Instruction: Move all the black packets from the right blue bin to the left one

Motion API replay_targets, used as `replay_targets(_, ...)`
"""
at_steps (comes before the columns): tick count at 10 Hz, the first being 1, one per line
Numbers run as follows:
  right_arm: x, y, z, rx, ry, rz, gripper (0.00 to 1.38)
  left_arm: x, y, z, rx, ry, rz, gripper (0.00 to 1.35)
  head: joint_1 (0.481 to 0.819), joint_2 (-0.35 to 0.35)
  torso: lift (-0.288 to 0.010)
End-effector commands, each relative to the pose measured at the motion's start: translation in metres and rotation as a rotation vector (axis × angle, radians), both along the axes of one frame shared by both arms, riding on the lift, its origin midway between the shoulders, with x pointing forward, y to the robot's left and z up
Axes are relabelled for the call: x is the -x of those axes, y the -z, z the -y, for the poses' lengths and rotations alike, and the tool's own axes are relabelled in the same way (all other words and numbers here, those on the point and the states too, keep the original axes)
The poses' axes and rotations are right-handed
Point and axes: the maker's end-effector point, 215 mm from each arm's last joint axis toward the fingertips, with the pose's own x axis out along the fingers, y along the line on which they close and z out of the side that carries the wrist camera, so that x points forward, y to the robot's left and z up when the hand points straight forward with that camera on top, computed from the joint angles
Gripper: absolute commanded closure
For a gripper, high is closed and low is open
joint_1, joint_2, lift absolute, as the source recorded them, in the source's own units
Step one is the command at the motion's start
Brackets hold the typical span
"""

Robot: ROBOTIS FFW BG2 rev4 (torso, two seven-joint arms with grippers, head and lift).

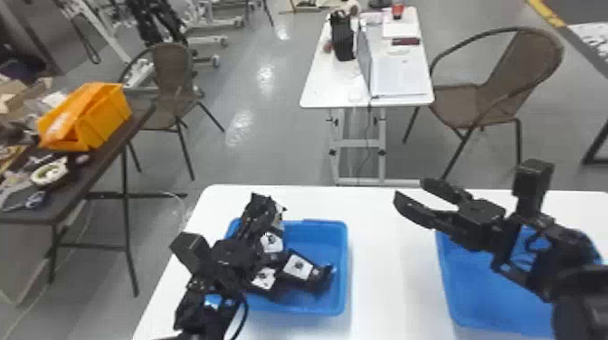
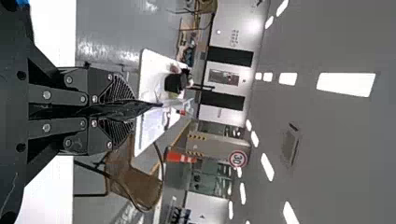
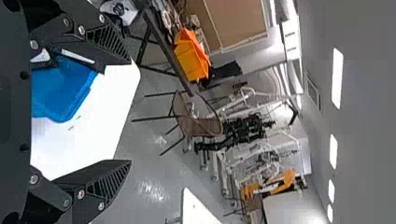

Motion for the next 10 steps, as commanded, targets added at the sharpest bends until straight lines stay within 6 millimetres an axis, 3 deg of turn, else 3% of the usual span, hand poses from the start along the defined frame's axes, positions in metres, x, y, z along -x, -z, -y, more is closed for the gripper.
replay_targets(1,0.009,0.012,0.026,0.011,0.038,-0.026,0.30,0.008,0.018,-0.010,-0.014,-0.018,-0.033,1.21,0.695,0.184,0.000)
replay_targets(2,0.015,0.016,0.037,0.025,0.052,-0.023,0.30,0.010,0.015,-0.015,0.004,-0.036,-0.019,0.97,0.695,0.173,0.000)
replay_targets(3,0.016,0.013,0.054,0.030,0.107,-0.001,0.30,0.010,0.008,-0.016,0.019,-0.042,0.005,0.43,0.695,0.170,0.000)
replay_targets(4,0.015,0.007,0.072,0.059,0.175,0.036,0.30,0.009,-0.003,-0.009,0.044,-0.037,0.039,0.03,0.695,0.160,0.000)
replay_targets(6,0.024,-0.005,0.098,0.103,0.249,0.081,0.30,0.016,-0.046,-0.001,0.048,-0.032,0.149,0.15,0.695,0.109,0.000)
replay_targets(7,0.035,-0.006,0.105,0.129,0.279,0.090,0.30,0.030,-0.062,-0.014,0.004,-0.088,0.169,0.14,0.695,0.098,0.000)
replay_targets(8,0.049,-0.007,0.111,0.159,0.318,0.099,0.30,0.049,-0.068,-0.026,-0.012,-0.134,0.181,0.14,0.695,0.094,0.000)
replay_targets(10,0.091,0.019,0.122,0.158,0.361,0.035,0.30,0.104,-0.049,-0.043,-0.158,-0.144,0.106,0.14,0.695,0.113,0.000)
